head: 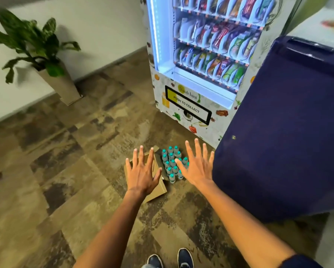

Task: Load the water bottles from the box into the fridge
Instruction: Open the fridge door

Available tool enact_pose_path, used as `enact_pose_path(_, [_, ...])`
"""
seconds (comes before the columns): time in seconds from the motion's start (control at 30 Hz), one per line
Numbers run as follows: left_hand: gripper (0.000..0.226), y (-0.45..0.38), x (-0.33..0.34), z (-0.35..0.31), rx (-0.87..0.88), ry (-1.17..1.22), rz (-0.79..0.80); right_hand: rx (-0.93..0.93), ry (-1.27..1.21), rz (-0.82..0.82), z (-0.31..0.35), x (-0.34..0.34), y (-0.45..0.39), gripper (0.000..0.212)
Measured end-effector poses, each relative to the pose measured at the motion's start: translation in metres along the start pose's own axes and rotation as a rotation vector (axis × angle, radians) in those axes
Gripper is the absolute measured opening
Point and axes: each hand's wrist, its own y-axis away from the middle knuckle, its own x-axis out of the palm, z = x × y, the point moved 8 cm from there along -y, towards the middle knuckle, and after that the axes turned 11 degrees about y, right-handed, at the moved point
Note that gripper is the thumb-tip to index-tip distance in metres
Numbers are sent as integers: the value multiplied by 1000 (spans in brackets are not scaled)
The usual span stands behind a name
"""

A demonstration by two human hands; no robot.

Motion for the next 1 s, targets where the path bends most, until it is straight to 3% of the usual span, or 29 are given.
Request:
enact_pose_path(0.3, [79,-39,-27,-6,159,-3,5,153,34,-49,-9,-26,-6,83])
enact_pose_path(0.6, [80,-77,-51,-29,438,-18,53,390,64,-226,-18,-82,-4,83])
enact_pose_path(1.0, [77,-135,-91,-161,749,57,-15,611,212,-446,-119,-188,-13,83])
